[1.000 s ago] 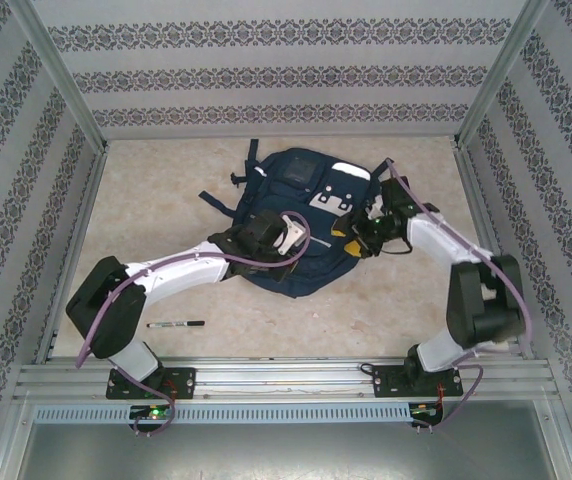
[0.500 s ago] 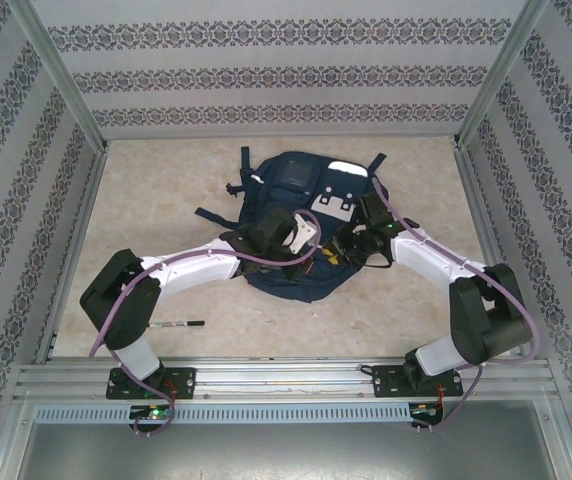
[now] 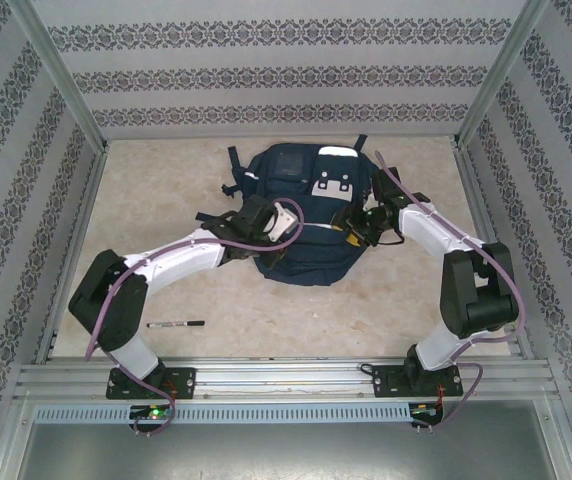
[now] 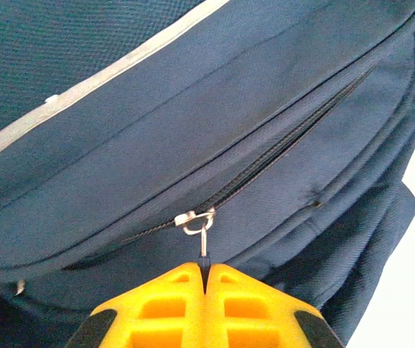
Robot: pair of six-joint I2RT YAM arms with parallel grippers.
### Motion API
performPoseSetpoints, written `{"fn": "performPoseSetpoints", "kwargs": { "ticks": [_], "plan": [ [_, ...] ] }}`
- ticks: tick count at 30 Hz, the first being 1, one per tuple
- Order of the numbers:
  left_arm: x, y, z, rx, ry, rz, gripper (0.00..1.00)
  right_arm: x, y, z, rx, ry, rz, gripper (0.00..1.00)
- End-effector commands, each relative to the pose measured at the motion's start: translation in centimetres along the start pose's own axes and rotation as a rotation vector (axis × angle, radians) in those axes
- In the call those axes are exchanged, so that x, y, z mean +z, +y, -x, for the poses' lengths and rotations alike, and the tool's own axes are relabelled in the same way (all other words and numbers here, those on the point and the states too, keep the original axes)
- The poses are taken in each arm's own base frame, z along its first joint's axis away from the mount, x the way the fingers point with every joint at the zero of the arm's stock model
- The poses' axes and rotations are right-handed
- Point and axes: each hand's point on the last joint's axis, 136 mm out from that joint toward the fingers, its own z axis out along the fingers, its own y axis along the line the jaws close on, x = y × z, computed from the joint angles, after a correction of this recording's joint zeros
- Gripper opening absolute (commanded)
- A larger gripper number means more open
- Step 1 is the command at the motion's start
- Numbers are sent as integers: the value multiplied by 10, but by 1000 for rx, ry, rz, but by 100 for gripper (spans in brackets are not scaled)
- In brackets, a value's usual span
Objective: Pack the student bag
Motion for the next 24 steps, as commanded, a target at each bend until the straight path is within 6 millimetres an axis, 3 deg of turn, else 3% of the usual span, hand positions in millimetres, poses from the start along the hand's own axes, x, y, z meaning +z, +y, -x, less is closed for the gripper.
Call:
{"fn": "performPoseSetpoints", "kwargs": {
  "ticks": [1, 4, 7, 11, 12, 13, 16, 17, 18, 24],
  "plan": [
    [1, -52, 28, 16, -29, -135, 0, -19, -11, -8, 118, -114, -68, 59],
    [-2, -79, 52, 3, -104, -216, 0, -32, -11, -28, 173, -187, -131, 68],
    [-3, -91, 64, -14, -145, -266, 0, -27, -10, -43, 261, -174, -132, 68],
    [-4, -101, 65, -20, -162, -310, 0, -8, -10, -39, 345, -153, -111, 65],
    [-6, -102, 63, -18, -165, -319, 0, -4, -10, -36, 336, -156, -119, 62],
    [-7, -101, 60, -9, -164, -313, 0, -2, -11, -33, 326, -153, -128, 52],
    [-12, -80, 43, 41, -129, -222, 0, -4, -15, -27, 296, -162, -125, 13],
    [-13, -70, 36, 56, -112, -188, 0, -8, -15, -23, 269, -173, -120, 4],
    [-15, -54, 27, 67, -88, -139, 0, -13, -17, -19, 233, -182, -123, 0],
    [-30, 37, -14, -9, -27, 27, 0, -34, -36, 0, 97, -148, -113, 0]
  ]
}}
